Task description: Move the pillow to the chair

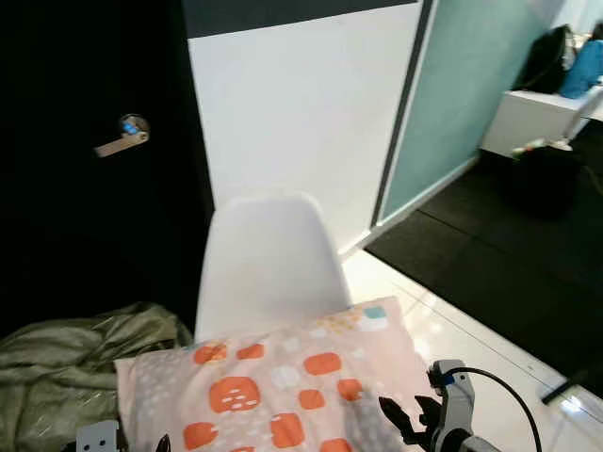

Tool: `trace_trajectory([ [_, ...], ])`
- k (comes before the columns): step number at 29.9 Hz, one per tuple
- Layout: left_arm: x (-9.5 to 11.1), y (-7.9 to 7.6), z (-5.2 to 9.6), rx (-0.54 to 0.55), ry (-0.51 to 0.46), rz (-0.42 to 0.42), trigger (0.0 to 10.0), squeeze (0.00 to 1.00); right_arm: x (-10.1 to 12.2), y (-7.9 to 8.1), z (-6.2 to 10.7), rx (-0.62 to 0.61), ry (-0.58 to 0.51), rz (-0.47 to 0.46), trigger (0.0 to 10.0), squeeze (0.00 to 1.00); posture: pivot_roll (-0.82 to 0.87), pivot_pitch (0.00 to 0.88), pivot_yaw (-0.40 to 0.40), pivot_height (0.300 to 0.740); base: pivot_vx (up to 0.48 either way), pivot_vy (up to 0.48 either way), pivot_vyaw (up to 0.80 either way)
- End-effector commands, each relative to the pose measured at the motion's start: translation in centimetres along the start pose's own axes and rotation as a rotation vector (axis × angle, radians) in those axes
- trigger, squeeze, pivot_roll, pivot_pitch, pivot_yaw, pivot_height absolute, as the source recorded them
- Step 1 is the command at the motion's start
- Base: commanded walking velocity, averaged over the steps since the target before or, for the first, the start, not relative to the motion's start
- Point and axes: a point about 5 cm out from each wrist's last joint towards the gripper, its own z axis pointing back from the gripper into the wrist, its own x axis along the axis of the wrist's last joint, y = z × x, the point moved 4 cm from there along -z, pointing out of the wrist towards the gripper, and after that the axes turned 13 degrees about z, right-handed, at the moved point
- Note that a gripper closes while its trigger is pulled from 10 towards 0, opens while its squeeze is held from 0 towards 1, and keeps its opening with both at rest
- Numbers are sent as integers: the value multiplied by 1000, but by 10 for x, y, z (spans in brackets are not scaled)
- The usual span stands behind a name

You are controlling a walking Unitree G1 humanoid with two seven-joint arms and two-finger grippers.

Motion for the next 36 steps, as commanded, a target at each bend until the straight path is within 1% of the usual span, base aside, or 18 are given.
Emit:
trace_trajectory([
  [1, -3, -4, -1, -5, 9, -5, 10000, 0, -6, 0, 2, -4, 23, -20, 10000, 0, -123, 46, -51, 740, 0, 0, -663],
  [18, -7, -4, -2, -7, 17, -11, 10000, 0, -9, 0, 2, 3, 37, -40, 10000, 0, -129, 24, -51, 740, 0, 0, -664],
  [36, -3, -7, -7, -8, 7, -10, 10000, 0, -8, 0, 1, 7, 43, -43, 10000, 0, -132, 27, -53, 740, 0, 0, -662],
])
